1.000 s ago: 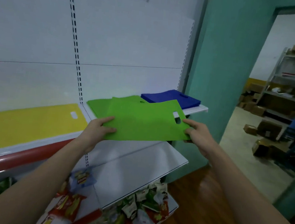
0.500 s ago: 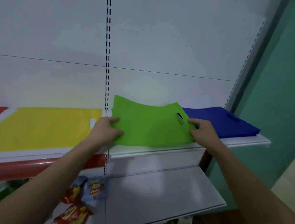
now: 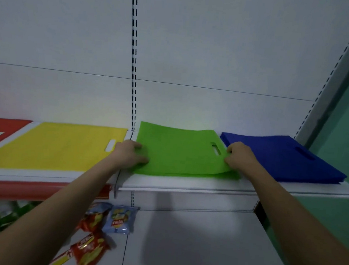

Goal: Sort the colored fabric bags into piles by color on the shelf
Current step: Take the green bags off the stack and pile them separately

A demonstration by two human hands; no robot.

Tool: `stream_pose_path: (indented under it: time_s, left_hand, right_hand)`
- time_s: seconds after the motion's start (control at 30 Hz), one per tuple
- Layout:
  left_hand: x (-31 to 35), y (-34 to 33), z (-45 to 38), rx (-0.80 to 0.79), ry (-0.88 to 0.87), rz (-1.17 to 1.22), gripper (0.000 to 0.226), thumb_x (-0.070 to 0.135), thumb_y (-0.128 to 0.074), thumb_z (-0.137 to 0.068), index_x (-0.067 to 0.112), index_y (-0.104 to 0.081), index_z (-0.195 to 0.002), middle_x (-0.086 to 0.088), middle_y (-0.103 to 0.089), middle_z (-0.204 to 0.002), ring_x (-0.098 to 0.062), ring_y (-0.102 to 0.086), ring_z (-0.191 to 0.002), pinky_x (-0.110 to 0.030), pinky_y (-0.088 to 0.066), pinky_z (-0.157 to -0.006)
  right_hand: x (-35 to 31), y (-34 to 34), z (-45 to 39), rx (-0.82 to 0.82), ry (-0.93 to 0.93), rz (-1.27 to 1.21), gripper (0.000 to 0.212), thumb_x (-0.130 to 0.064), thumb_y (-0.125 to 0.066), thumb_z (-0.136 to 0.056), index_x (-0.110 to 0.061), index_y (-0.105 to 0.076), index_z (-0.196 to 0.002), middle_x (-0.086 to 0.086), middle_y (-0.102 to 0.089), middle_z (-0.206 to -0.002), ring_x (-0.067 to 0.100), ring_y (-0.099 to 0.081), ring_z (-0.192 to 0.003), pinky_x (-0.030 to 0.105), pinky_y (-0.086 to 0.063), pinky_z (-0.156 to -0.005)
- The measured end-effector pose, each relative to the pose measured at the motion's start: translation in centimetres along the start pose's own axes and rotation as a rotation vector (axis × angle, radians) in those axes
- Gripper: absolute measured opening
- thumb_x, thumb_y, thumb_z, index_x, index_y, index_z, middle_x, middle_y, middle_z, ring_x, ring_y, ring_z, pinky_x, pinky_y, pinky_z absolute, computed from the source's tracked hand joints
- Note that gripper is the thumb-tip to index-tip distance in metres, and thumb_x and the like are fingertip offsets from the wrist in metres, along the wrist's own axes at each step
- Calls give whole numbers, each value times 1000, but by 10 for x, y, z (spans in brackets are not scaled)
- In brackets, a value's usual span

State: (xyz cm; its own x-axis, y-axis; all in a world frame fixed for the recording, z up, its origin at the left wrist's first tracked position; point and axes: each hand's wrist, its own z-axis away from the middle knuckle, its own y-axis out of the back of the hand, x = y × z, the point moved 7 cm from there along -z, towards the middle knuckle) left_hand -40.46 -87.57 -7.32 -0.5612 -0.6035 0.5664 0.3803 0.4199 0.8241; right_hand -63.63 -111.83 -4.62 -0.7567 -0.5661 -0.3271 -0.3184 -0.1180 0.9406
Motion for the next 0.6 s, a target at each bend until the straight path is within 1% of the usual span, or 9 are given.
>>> stream_pose_path:
  time_s: [0.03,0.07,0.13,0.27,0.33,0.37,0.47,0.53,0.6]
  left_hand:
    - [1,-1,-1,5,8,-23,70,37,-78,-82,10,-51,-140,-13,-43,-149,-33,-37,-138,-37,-32,-113]
    - [1,-1,-2,9,12,-44,68,38,-76,-83,11,-51,-140,-12,-42,-150,-33,-35,-138,-37,-31,-113]
    - [2,-3,-2,-4,16,-86,65,40,-72,-86,11,-51,-140,-10,-39,-152,-32,-32,-140,-35,-27,-115]
    - [2,-5,-1,-9,40,-117,67,42,-69,-88,12,-47,-144,-11,-40,-152,-31,-33,-141,-34,-28,-114]
    - [5,-1,2,33,51,-133,63,41,-65,-92,14,-45,-145,-13,-43,-150,-33,-36,-139,-33,-30,-112]
    - [8,2,3,59,49,-158,61,41,-63,-93,15,-45,-145,-14,-44,-149,-34,-38,-137,-33,-29,-110]
    - [9,11,10,130,73,-218,56,43,-59,-95,20,-47,-144,-14,-43,-147,-38,-35,-135,-41,-30,-110]
    - [11,16,23,176,107,-256,52,42,-56,-96,21,-48,-142,-14,-44,-145,-38,-33,-135,-44,-34,-107]
    - [12,21,40,230,139,-299,47,45,-52,-98,23,-51,-140,-12,-46,-143,-36,-34,-134,-45,-37,-103]
  right_hand:
    - [0,-2,-1,-26,-2,34,8,-4,-56,-84,-2,-53,-77,8,-49,-70,21,-49,-66,26,-37,-54]
    - [1,-5,-2,-55,-4,56,19,-6,-55,-85,-6,-45,-69,5,-43,-66,18,-44,-61,26,-32,-50]
    - [4,-10,-4,-99,15,90,30,-8,-55,-87,-11,-36,-64,4,-41,-66,16,-41,-59,26,-27,-46]
    - [-2,-1,-7,-86,117,103,36,-15,-57,-89,-13,-34,-62,7,-45,-74,23,-45,-74,27,-26,-50]
    - [-13,10,-6,-63,181,30,38,-17,-57,-90,-11,-38,-57,5,-42,-63,24,-46,-68,28,-26,-49]
    - [-19,14,-6,-63,200,-22,34,-17,-58,-88,-7,-45,-58,6,-47,-60,27,-51,-68,28,-31,-48]
    - [-45,19,-2,-113,283,-165,24,-19,-61,-87,3,-70,-85,18,-71,-82,31,-66,-79,32,-50,-65]
    - [-69,14,6,-156,371,-222,30,-22,-60,-89,5,-70,-93,22,-72,-90,27,-62,-72,31,-47,-64]
    - [-97,9,19,-180,467,-271,33,-23,-59,-90,8,-69,-93,25,-71,-91,24,-56,-67,31,-43,-61]
